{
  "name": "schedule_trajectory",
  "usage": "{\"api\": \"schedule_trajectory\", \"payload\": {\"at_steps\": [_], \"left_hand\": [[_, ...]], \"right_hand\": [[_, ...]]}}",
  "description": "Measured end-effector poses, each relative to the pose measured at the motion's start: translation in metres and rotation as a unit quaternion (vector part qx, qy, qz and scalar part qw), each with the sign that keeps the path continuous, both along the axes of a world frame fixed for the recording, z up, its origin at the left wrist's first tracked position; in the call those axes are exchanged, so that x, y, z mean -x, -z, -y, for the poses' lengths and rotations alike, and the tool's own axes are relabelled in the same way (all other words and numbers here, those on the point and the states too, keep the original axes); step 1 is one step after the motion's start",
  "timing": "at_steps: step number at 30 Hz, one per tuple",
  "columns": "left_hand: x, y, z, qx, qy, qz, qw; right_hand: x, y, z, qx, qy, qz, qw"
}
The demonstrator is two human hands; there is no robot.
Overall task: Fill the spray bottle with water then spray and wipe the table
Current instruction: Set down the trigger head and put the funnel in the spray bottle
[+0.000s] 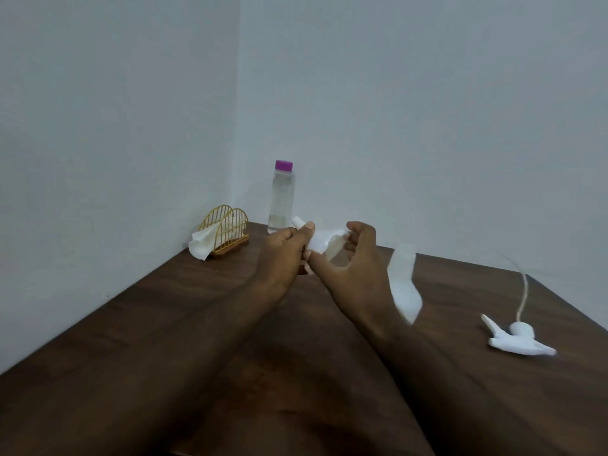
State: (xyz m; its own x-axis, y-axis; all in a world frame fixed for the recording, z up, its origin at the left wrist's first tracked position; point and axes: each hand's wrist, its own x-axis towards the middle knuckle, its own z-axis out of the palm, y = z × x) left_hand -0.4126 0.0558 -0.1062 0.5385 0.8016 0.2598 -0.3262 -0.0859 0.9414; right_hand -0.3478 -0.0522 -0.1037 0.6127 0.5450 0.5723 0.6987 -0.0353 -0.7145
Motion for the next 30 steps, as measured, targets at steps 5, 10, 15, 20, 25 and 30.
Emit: {"api": "schedule_trajectory", "payload": {"at_steps": [5,10,15,20,25,30], "left_hand": [[-0.018,-0.034,0.041,0.017,0.066,0.032,0.997],[-0.049,-0.015,0.062,-0.132,0.026,-0.028,0.991],[-0.079,0.023,0.062,-0.212,0.051,-0.217,0.951],[-0.095,0.043,0.062,-0.273,0.03,-0.265,0.924],[-0.095,0.049,0.061,-0.273,0.024,-0.241,0.931],[-0.093,0.047,0.064,-0.297,0.025,-0.235,0.925]], "right_hand": [[-0.011,-0.044,0.038,-0.08,-0.027,-0.05,0.995],[-0.053,-0.091,0.068,-0.062,0.016,-0.024,0.998],[-0.093,-0.105,0.08,0.067,0.044,-0.019,0.997],[-0.109,-0.096,0.073,0.112,0.047,-0.003,0.993],[-0.111,-0.096,0.06,0.168,0.034,0.009,0.985],[-0.106,-0.09,0.046,0.214,0.057,0.034,0.974]]}}
